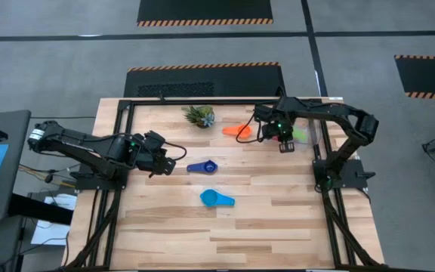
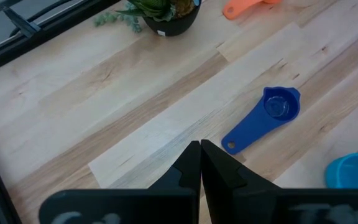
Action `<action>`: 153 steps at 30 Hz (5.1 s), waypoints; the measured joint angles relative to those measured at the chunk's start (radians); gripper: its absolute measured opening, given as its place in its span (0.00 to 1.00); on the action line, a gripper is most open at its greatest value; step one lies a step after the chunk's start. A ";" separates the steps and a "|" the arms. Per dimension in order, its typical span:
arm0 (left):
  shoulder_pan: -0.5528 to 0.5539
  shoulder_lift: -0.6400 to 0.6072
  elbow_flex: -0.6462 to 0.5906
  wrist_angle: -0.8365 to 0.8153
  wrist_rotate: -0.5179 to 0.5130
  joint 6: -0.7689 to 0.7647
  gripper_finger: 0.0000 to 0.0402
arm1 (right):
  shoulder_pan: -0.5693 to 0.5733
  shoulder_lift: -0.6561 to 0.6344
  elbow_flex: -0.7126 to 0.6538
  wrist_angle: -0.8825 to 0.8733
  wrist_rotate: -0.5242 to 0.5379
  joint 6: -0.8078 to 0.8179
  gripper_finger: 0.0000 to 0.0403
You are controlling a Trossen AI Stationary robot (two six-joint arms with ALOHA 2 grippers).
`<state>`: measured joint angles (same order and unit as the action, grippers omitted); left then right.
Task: Nest measuring cups in basket
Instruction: Stack the green measuring cup on top of the yellow measuring cup in the transparent bin, then prepare the measuring cups
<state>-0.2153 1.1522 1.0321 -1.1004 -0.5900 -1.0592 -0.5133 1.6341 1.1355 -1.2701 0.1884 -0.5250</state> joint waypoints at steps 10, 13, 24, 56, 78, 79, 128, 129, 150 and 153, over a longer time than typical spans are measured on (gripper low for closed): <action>0.000 0.000 0.000 0.000 0.000 -0.053 0.00 | 0.000 0.000 0.000 0.000 0.102 -0.008 0.16; 0.000 0.000 0.000 0.000 0.000 -0.055 0.00 | 0.000 0.000 0.000 0.000 0.102 -0.009 0.16; 0.000 0.000 0.000 0.000 0.000 -0.056 0.00 | 0.001 0.000 0.000 0.000 0.102 0.024 0.16; 0.000 0.000 0.000 0.000 -0.027 0.001 0.00 | 0.273 -0.240 0.301 -0.147 0.204 0.900 0.16; 0.000 0.014 0.000 0.016 -0.035 0.019 0.00 | 0.752 -0.151 0.315 0.335 0.292 1.282 0.16; 0.000 0.016 0.000 0.033 -0.028 0.018 0.00 | 0.760 -0.137 0.315 0.334 0.292 1.294 0.16; -0.097 0.522 -0.004 0.864 0.570 1.125 0.24 | 0.906 -0.216 0.296 -0.150 0.467 1.546 0.16; -0.096 0.532 -0.005 0.855 0.584 1.111 0.24 | 0.906 -0.216 0.296 -0.149 0.468 1.546 0.16; -0.057 0.583 -0.004 0.811 0.584 1.303 0.24 | 0.906 -0.216 0.296 -0.142 0.464 1.548 0.16; -0.057 0.583 -0.004 0.805 0.584 1.310 0.24 | 0.906 -0.216 0.296 -0.144 0.464 1.545 0.16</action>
<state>-0.2724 1.7355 1.0279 -0.2949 -0.0056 0.2509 0.3923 1.4181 1.4315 -1.4139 0.6525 1.0199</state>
